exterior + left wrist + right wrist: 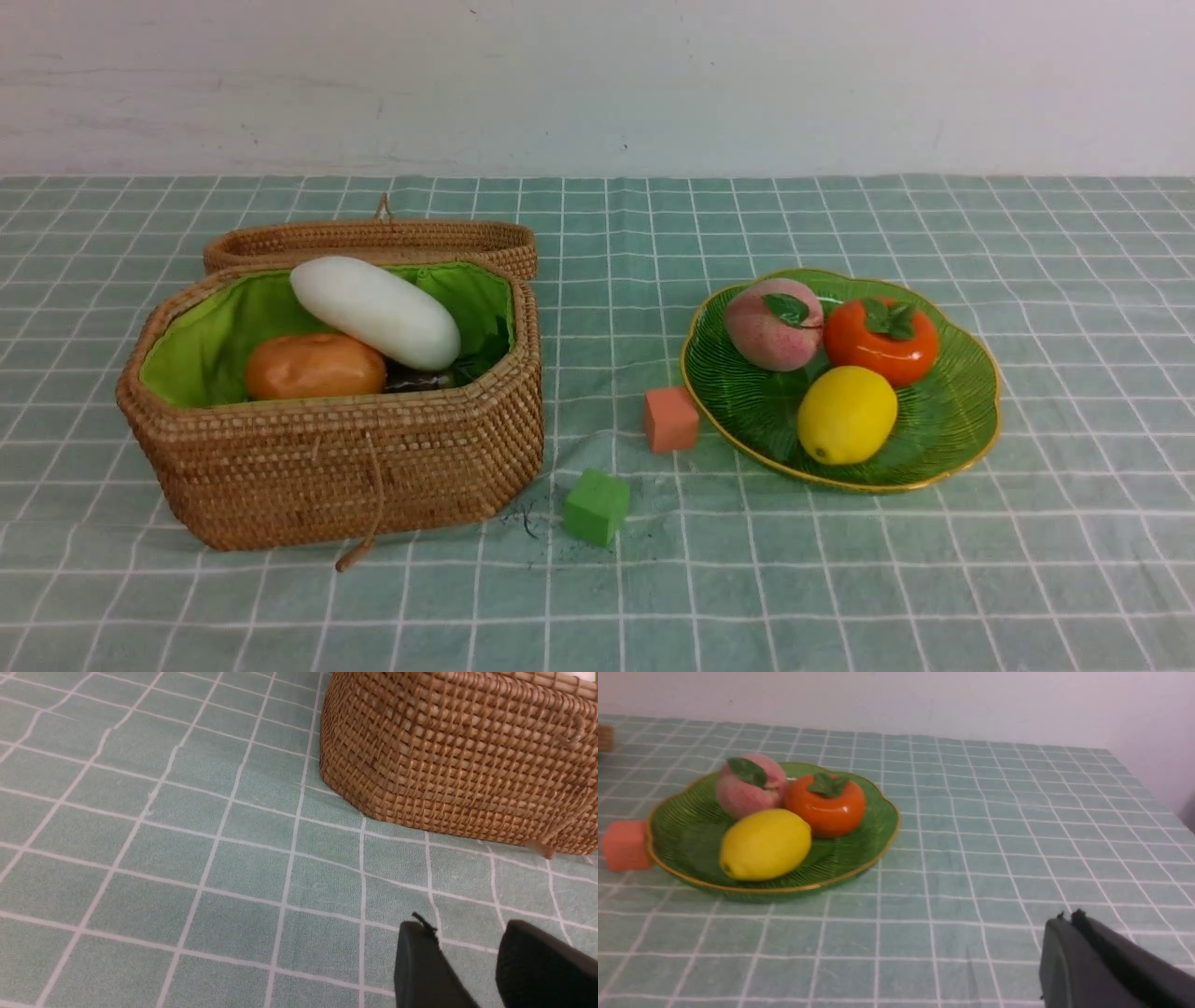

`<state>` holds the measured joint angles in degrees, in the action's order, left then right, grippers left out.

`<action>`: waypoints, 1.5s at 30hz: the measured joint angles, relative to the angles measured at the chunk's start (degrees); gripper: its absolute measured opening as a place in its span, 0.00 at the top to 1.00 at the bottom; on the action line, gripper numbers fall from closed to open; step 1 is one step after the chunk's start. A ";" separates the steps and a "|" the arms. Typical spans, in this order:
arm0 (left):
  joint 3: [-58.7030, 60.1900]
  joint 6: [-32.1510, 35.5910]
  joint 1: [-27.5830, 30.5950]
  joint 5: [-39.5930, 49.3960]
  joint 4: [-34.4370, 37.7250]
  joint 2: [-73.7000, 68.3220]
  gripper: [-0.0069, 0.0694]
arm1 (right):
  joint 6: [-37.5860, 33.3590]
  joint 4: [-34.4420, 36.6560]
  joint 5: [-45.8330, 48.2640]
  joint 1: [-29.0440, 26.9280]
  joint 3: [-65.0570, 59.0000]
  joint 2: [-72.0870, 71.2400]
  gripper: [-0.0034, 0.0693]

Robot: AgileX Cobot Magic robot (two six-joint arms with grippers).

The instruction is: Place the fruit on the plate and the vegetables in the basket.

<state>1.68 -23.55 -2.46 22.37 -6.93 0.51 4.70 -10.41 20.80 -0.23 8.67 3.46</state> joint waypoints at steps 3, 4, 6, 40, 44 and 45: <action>0.00 0.00 0.00 0.00 0.00 0.00 0.60 | 0.00 -0.83 -0.59 -1.27 -6.79 -3.41 0.96; 0.00 0.00 0.00 0.00 0.00 0.00 0.60 | 0.00 -0.83 -0.59 -1.27 -7.41 -3.56 0.96; 0.00 0.00 0.00 0.00 0.00 0.00 0.60 | 0.00 -0.44 -0.21 -1.33 -9.39 -3.65 0.96; 0.00 0.00 -0.06 0.02 0.00 0.00 0.60 | 0.00 2.69 0.94 -1.37 -9.78 -4.01 0.93; 0.00 0.00 -1.27 0.02 0.00 0.00 0.60 | 0.00 2.69 0.94 -1.37 -9.78 -4.01 0.92; 0.00 0.00 -1.37 0.02 0.00 0.00 0.60 | 0.00 2.69 0.94 -1.37 -9.78 -4.01 0.92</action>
<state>1.68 -23.55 -3.83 22.39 -6.93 0.51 4.70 -7.72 21.74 -1.60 -1.11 -0.55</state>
